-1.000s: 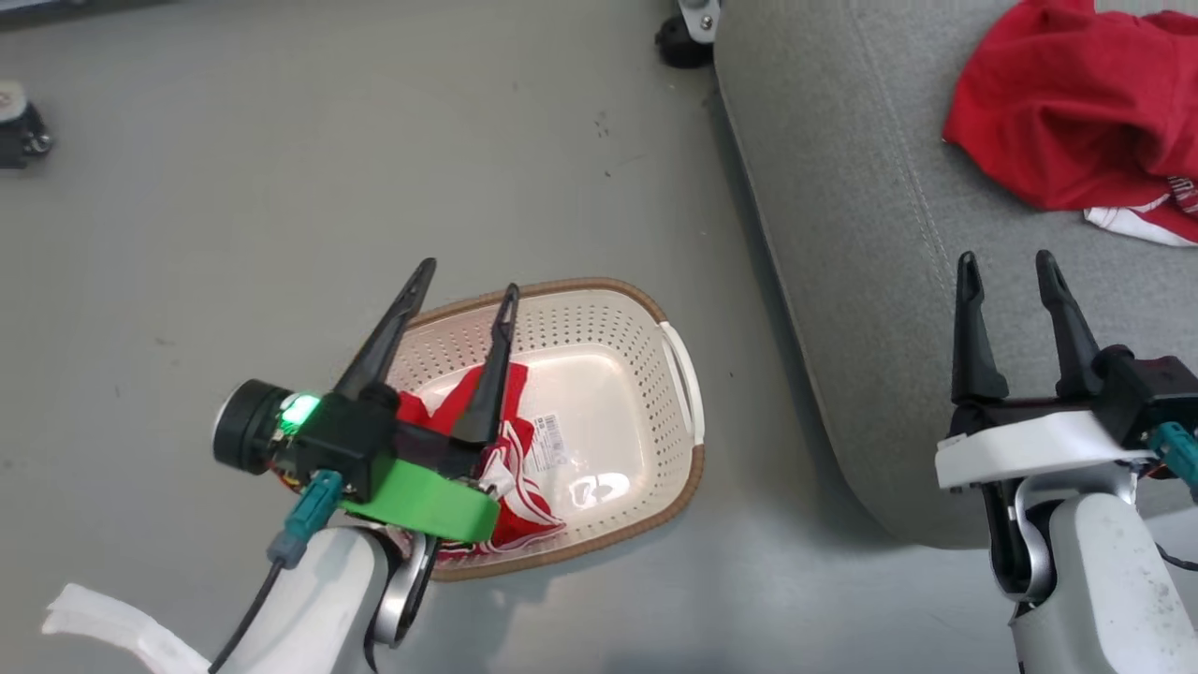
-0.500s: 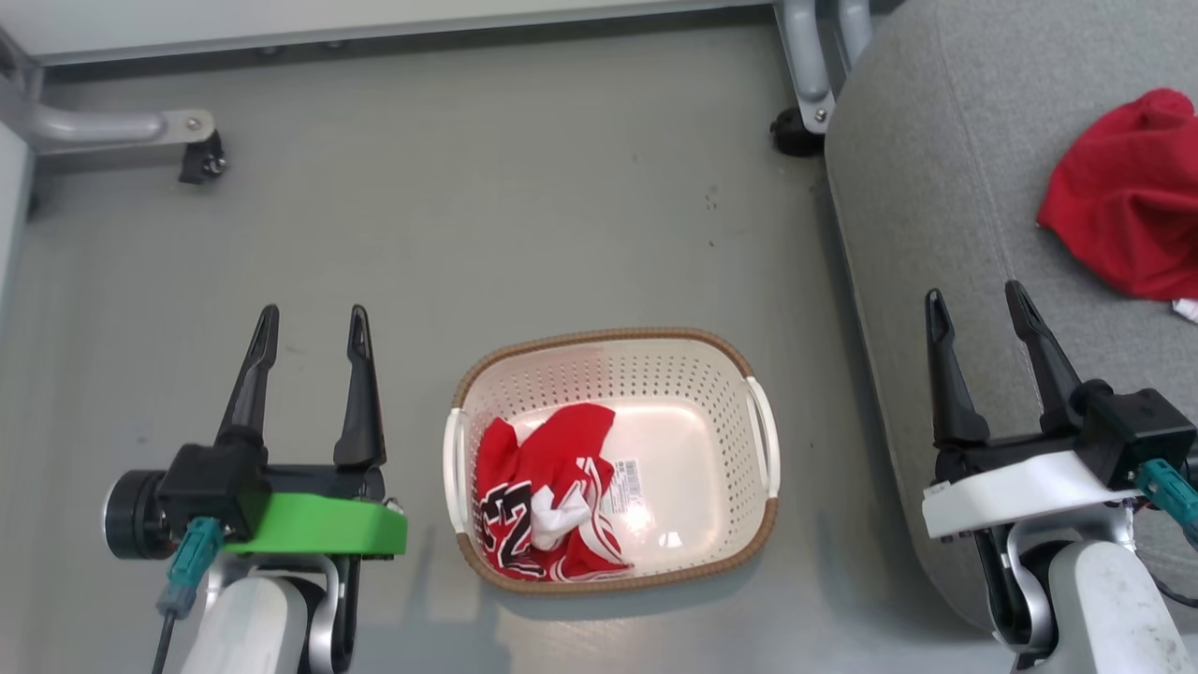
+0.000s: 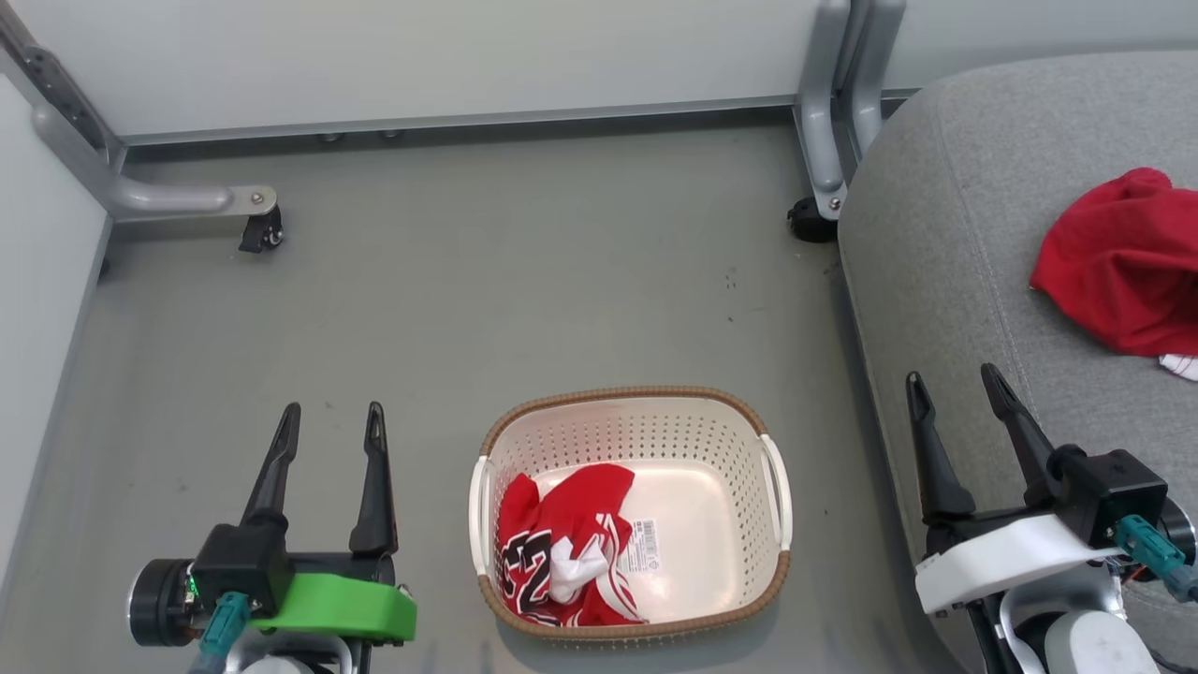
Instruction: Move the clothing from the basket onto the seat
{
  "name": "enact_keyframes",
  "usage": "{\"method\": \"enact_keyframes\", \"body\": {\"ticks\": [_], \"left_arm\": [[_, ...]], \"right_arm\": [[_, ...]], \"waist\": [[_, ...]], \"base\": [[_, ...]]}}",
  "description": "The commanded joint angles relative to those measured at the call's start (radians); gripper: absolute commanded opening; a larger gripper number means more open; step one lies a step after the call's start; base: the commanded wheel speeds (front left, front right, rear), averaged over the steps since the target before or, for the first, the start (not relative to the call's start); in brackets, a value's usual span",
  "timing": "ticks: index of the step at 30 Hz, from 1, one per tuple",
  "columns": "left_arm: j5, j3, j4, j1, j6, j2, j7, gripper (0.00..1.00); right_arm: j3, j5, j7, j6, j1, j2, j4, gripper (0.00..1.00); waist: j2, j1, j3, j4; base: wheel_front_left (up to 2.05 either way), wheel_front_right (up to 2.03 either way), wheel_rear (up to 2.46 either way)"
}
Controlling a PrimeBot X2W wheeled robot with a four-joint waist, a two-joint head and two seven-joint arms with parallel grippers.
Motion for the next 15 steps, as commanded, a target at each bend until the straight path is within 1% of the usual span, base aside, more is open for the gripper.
{"method": "enact_keyframes", "body": {"ticks": [1,10,15], "left_arm": [[0.013,0.006,0.007,0.022,-0.008,-0.001,-0.003,1.0],[0.035,0.025,0.044,0.045,-0.028,-0.01,-0.003,1.0],[0.042,0.035,0.059,0.05,-0.031,-0.018,-0.003,1.0]], "right_arm": [[0.001,0.006,0.006,0.0,0.02,-0.003,-0.005,1.0],[0.005,0.017,0.02,0.0,0.054,-0.003,-0.005,1.0],[0.011,0.012,0.023,0.0,0.052,-0.003,-0.01,1.0]], "waist": [[0.0,0.0001,-0.018,-0.003],[0.0,0.0001,-0.046,-0.015],[0.0,0.0001,-0.051,-0.018]], "base": [[0.0,0.0,0.0],[0.0,0.0,0.0],[0.0,0.0,0.0]]}}
